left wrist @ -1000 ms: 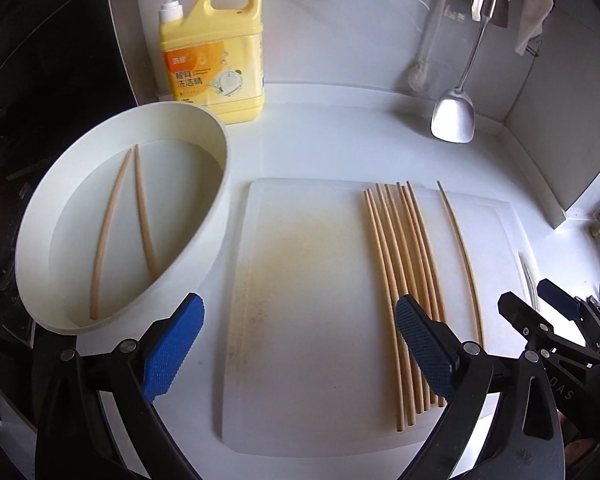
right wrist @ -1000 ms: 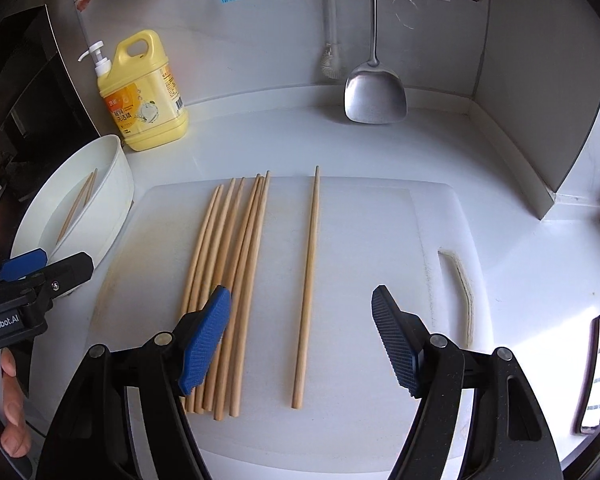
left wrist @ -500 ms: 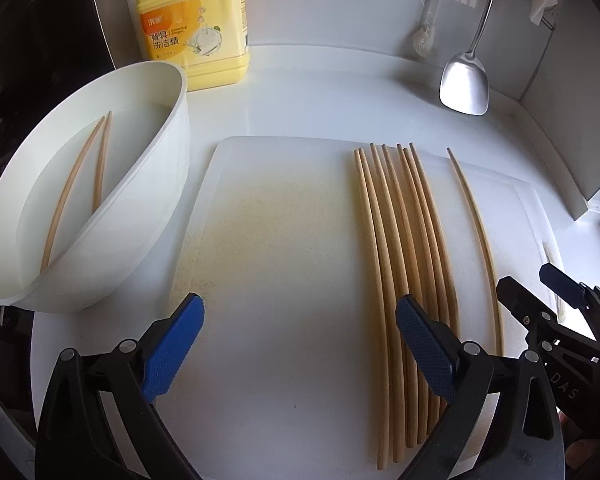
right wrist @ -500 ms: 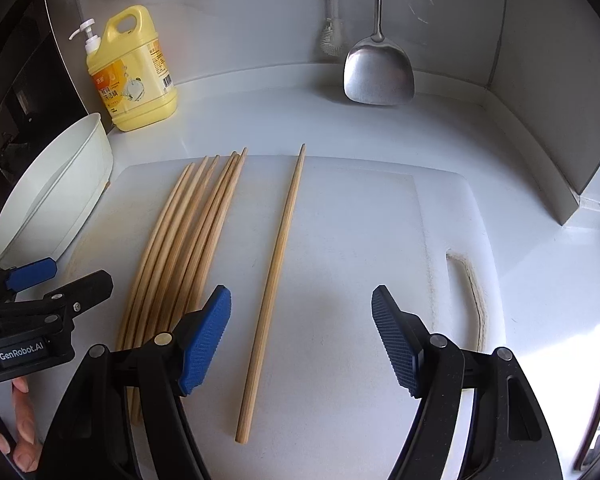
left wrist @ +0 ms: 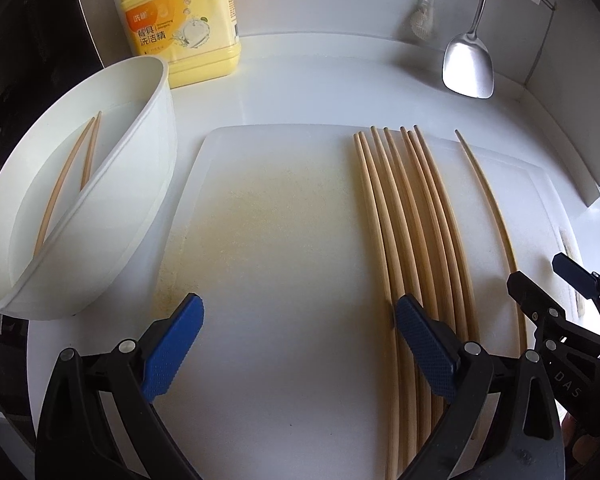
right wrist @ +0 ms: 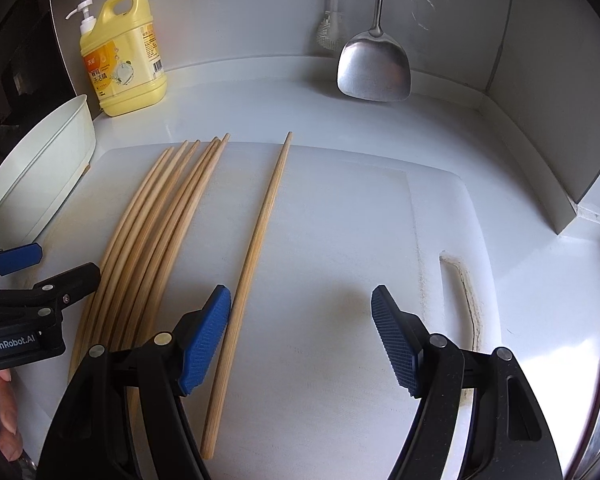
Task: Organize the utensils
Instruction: 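Close the left tool on a wooden chopstick while the right tool grasps another, then carry both held chopsticks over the basin and lower them into the water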
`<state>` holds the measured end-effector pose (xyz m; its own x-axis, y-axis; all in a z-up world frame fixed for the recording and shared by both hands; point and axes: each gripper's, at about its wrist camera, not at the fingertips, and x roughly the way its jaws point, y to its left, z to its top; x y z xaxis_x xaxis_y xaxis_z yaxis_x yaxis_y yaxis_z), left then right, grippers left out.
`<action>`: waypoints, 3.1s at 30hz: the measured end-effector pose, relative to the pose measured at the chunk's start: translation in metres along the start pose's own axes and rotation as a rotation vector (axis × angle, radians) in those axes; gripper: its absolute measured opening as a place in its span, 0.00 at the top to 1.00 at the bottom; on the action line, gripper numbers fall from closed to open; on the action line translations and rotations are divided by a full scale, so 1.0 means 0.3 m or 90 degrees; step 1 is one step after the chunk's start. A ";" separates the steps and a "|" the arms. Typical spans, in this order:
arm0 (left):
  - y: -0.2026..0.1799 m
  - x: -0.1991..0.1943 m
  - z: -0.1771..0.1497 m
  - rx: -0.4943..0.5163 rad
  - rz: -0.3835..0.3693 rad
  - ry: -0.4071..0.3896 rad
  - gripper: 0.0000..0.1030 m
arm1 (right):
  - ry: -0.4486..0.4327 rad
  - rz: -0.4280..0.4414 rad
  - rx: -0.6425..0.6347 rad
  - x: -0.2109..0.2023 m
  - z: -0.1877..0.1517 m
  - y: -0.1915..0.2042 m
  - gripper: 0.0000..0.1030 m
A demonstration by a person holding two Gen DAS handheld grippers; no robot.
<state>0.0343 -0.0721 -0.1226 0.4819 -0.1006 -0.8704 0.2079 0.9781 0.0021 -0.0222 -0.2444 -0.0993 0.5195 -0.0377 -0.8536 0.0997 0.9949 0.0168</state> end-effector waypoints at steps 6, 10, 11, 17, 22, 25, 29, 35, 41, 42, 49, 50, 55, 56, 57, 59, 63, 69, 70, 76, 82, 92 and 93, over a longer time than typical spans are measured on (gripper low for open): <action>0.011 0.008 -0.004 -0.005 0.002 0.003 0.06 | 0.000 0.001 0.001 -0.001 -0.001 -0.003 0.33; 0.000 0.020 -0.008 -0.006 0.010 0.010 0.05 | -0.001 0.004 0.002 -0.003 -0.001 0.000 0.33; -0.003 0.020 -0.007 -0.005 0.015 0.009 0.05 | -0.001 0.005 0.002 -0.002 0.001 0.002 0.33; 0.011 0.023 0.000 -0.022 0.022 0.002 0.05 | -0.012 0.002 -0.014 0.007 0.014 0.022 0.33; 0.001 0.022 0.012 -0.018 0.013 -0.018 0.15 | -0.020 0.016 -0.023 0.013 0.022 0.034 0.40; -0.017 0.011 0.012 -0.006 -0.005 -0.027 0.35 | -0.021 0.021 -0.033 0.010 0.023 0.049 0.49; -0.048 0.002 0.014 0.011 -0.016 -0.033 0.58 | -0.020 0.029 -0.061 0.001 0.019 0.078 0.68; -0.072 -0.003 0.023 0.032 -0.031 -0.027 0.92 | -0.012 0.031 -0.075 -0.002 0.022 0.105 0.93; -0.064 -0.006 0.022 0.029 -0.047 -0.006 0.93 | 0.002 0.044 -0.048 -0.022 0.025 0.082 0.94; -0.060 -0.012 0.018 0.027 -0.051 -0.003 0.93 | 0.001 0.047 -0.040 -0.031 0.026 0.077 0.94; -0.018 -0.105 0.027 0.024 -0.072 -0.011 0.93 | -0.016 0.074 0.002 -0.122 0.045 0.071 0.94; -0.006 -0.128 0.033 0.024 -0.073 -0.018 0.93 | -0.016 0.081 0.009 -0.136 0.049 0.075 0.94; 0.085 -0.256 0.076 0.009 -0.074 -0.062 0.93 | -0.038 0.110 0.006 -0.221 0.095 0.148 0.94; 0.111 -0.280 0.086 0.004 -0.071 -0.071 0.93 | -0.045 0.115 0.003 -0.238 0.109 0.170 0.94; 0.136 -0.303 0.096 -0.001 -0.068 -0.080 0.93 | -0.051 0.122 -0.001 -0.254 0.125 0.193 0.94; 0.192 -0.344 0.113 -0.013 -0.062 -0.098 0.93 | -0.067 0.133 -0.012 -0.279 0.163 0.243 0.94; 0.312 -0.417 0.142 -0.040 -0.046 -0.130 0.93 | -0.094 0.160 -0.034 -0.316 0.236 0.354 0.94; 0.514 -0.475 0.170 -0.080 -0.016 -0.156 0.93 | -0.110 0.206 -0.068 -0.332 0.339 0.538 0.94; 0.551 -0.476 0.176 -0.087 -0.012 -0.157 0.93 | -0.111 0.209 -0.077 -0.330 0.355 0.574 0.94; 0.738 -0.445 0.211 -0.102 0.002 -0.157 0.93 | -0.111 0.232 -0.120 -0.293 0.439 0.783 0.94; 0.868 -0.376 0.260 -0.108 0.004 -0.153 0.93 | -0.074 0.254 -0.124 -0.191 0.481 0.942 0.94; 0.933 -0.201 0.317 -0.093 -0.022 -0.098 0.93 | -0.003 0.247 -0.106 -0.012 0.528 1.054 0.94; 0.934 -0.185 0.320 -0.091 -0.023 -0.092 0.93 | 0.002 0.246 -0.103 0.000 0.527 1.058 0.94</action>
<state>0.1476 0.1900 -0.0264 0.5951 -0.1518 -0.7892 0.1097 0.9882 -0.1073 0.1435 0.0565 -0.0116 0.4901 0.3414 -0.8021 -0.2369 0.9376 0.2543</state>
